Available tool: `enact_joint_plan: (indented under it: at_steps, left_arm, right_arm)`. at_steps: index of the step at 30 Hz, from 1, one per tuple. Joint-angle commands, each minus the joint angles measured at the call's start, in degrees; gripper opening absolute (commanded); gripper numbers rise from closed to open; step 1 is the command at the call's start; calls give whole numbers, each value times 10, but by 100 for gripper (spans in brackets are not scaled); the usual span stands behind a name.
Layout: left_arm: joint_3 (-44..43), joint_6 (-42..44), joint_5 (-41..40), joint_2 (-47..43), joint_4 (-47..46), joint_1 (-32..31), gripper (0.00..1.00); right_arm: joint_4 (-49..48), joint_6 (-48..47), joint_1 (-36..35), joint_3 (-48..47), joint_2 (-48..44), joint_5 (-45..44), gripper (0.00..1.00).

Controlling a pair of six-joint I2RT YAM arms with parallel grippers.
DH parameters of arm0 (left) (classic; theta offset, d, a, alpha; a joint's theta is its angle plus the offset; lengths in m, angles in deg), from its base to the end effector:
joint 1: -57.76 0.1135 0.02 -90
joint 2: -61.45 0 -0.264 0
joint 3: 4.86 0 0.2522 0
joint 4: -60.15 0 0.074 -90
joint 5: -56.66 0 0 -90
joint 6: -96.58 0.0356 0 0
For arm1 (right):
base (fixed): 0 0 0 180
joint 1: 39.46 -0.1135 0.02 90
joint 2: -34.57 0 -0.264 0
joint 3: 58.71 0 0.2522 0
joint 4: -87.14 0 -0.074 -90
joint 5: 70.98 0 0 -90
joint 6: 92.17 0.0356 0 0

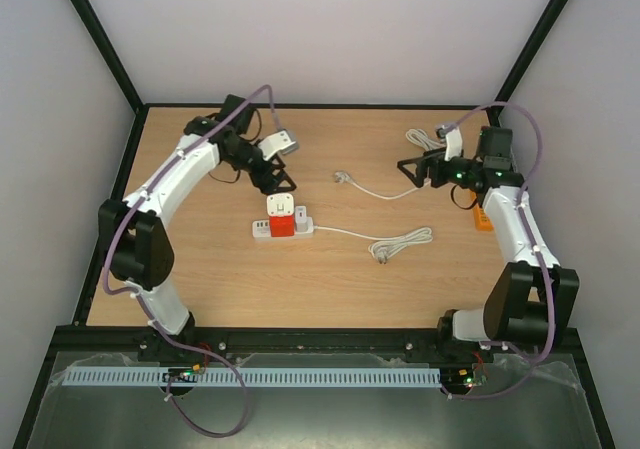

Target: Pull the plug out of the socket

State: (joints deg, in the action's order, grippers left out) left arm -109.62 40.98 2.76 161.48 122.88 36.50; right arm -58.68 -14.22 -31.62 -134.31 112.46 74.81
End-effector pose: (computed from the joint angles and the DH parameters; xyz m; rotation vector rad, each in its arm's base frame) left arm 0.3389 -0.1544 0.3071 1.3368 2.0453 -0.7078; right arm 0.2935 -0.0107 0.3057 -0.5885 1.9185 0.8420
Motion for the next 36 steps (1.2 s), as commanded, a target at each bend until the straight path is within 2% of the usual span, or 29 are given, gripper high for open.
enact_joint_plan:
  at_steps: [1, 4, 8, 18, 28, 36]
  left_arm:
    - [20, 72, 42, -5, 75, 61, 84]
    - [27, 84, 61, 12, 84, 95, 82]
    - [36, 97, 78, 33, 90, 109, 78]
    - [74, 126, 118, 42, 98, 101, 68]
    - [114, 156, 123, 14, 99, 81, 42]
    - [156, 131, 112, -32, 33, 68, 37]
  right_arm:
    - [-26, -3, -51, 42, 1, 26, 98]
    - [-26, -16, -93, 69, 4, 13, 98]
    - [-30, -18, -108, 84, 9, 9, 98]
    - [-32, -21, -108, 90, 10, -7, 98]
    - [-35, -22, -108, 90, 9, -11, 98]
    - [-35, -21, -108, 89, 11, -14, 98]
